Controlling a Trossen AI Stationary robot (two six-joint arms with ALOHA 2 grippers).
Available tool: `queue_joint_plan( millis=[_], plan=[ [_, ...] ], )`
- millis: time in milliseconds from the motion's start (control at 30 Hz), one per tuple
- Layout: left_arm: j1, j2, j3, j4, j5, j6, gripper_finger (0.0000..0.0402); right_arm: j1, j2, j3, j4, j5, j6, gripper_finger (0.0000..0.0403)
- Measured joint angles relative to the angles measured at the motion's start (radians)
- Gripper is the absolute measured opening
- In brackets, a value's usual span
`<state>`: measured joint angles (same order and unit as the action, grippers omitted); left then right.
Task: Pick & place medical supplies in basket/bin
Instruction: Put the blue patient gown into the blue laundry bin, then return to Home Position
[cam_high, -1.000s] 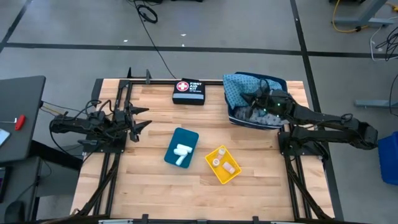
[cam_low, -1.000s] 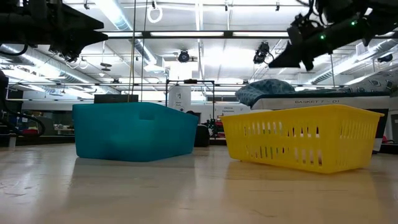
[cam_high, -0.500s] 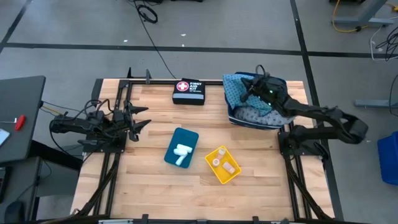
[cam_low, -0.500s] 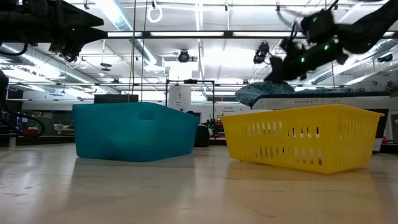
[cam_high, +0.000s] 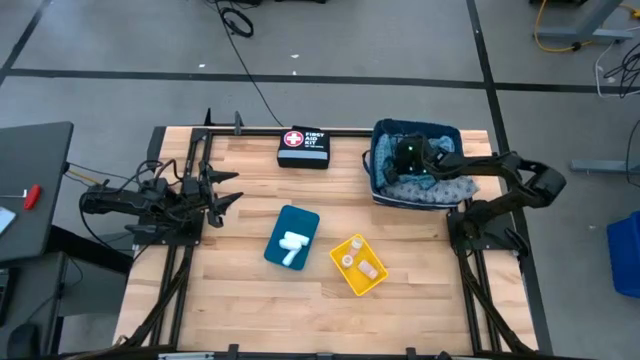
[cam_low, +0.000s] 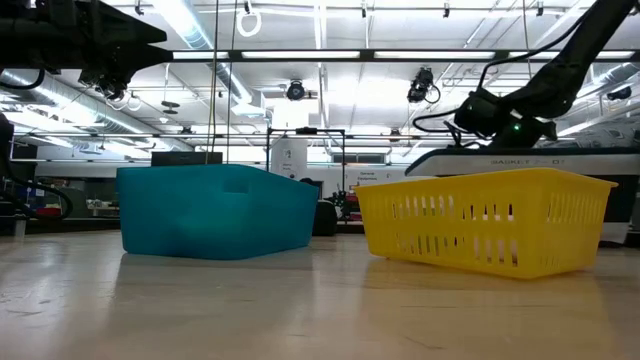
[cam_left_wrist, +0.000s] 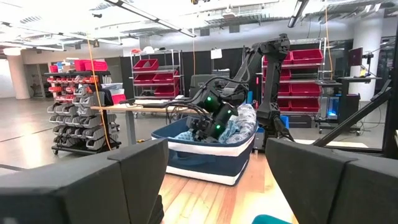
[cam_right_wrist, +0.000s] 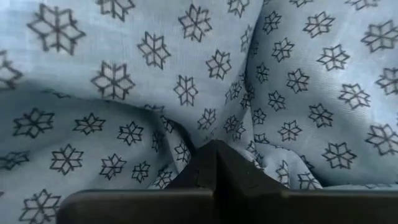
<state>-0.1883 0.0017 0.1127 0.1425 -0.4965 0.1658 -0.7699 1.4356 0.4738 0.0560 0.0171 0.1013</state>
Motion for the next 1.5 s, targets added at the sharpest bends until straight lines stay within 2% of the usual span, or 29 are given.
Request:
queue_joint_plan(
  millis=[233,400,733,933,1033,1100,1367,1500],
  plan=[
    [0.000,0.000,0.000,0.000,0.000,0.001,0.0272,0.005,-0.011,-0.005,0.010,-0.025,0.017,0.0000],
    [0.000,0.000,0.000,-0.003,0.000,0.000,0.0272,0.047,-0.051,-0.011,0.068,0.028,0.015,0.0000],
    [0.000,0.000,0.000,-0.020,0.000,-0.008,0.0272,0.189,-0.324,-0.011,0.179,0.039,-0.015,0.0000],
    [0.000,0.000,0.000,-0.019,0.000,-0.012,0.0272,0.286,-0.476,-0.010,0.184,-0.098,-0.028,0.0000],
    [0.000,0.000,0.000,-0.019,0.000,-0.013,0.0272,0.371,-0.529,-0.010,0.185,-0.144,-0.032,0.0000],
    [0.000,0.000,0.000,-0.019,0.000,-0.013,0.0272,0.446,-0.552,-0.010,0.196,-0.127,-0.043,0.0000],
    [0.000,0.000,0.000,-0.020,0.000,-0.010,0.0272,0.782,-0.571,-0.010,0.258,0.138,-0.134,0.0000],
    [0.000,0.000,0.000,-0.020,0.000,-0.009,0.0272,0.904,-0.577,-0.073,0.331,0.152,-0.181,0.0000]
  ],
)
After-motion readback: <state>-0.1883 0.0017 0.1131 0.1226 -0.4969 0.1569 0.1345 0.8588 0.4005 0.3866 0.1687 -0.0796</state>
